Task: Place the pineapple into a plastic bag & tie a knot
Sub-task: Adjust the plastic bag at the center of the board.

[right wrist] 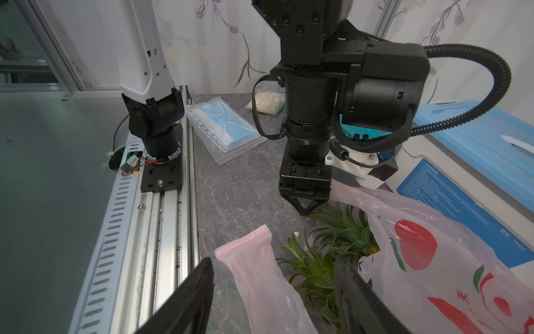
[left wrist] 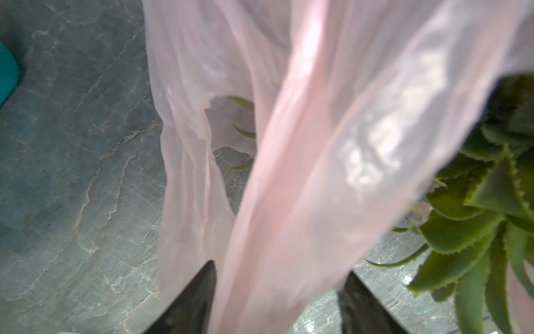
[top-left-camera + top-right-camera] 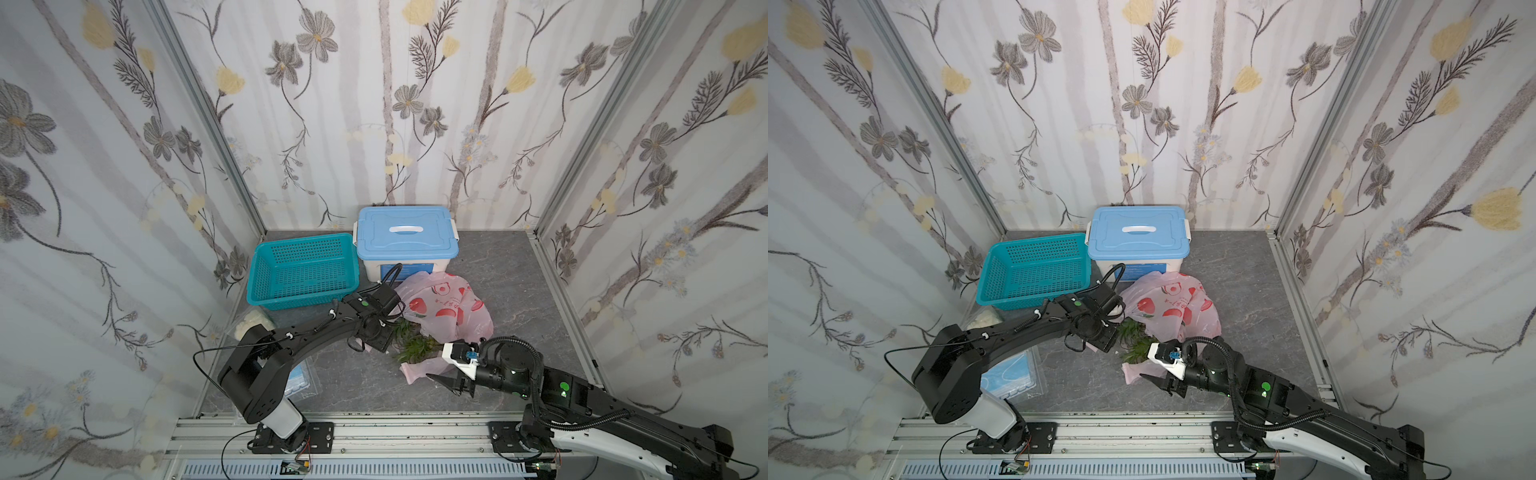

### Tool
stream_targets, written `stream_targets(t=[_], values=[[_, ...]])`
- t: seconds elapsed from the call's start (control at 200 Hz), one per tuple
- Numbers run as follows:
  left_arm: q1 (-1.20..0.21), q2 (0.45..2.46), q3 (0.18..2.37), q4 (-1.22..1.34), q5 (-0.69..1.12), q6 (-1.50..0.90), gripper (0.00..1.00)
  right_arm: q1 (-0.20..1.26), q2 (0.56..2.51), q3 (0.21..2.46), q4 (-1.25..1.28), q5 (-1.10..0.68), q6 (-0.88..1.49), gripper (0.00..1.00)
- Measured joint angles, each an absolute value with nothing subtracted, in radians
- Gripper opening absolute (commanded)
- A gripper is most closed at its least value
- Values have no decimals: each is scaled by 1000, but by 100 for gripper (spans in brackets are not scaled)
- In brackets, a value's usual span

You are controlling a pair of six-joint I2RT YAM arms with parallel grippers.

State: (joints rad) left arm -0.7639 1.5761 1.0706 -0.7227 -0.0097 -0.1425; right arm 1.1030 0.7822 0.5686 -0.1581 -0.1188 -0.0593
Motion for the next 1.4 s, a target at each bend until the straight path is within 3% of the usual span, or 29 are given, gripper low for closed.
stream_targets(t=[0.09,0.245,0.56,0.619,0.729,0.859,0.934,1.224,1.404], values=[[-763,1553,1065,-723,-46,-163,98,1132,816,626,-199,-86,80,65],[-752,1534,1020,-699,-81,-205,90,1254,929,710,-243,-15,159,74],[-746,1554,987,-658,-40,-244,42,1277,1227,776,-303,115,-3,77],[-746,1543,991,-648,-32,-247,31,1277,1261,753,-301,115,-12,74],[-744,1542,992,-640,-22,-250,0,1278,1330,746,-244,146,-24,60],[-744,1535,992,-639,3,-262,0,1277,1389,744,-176,187,-24,15],[-744,1511,994,-643,5,-269,0,1277,1391,720,-135,210,-18,0],[-744,1272,1206,-800,4,-361,0,1263,1059,834,-249,254,-53,0],[-744,1211,1464,-928,59,-431,0,1069,900,904,-255,218,-99,0]])
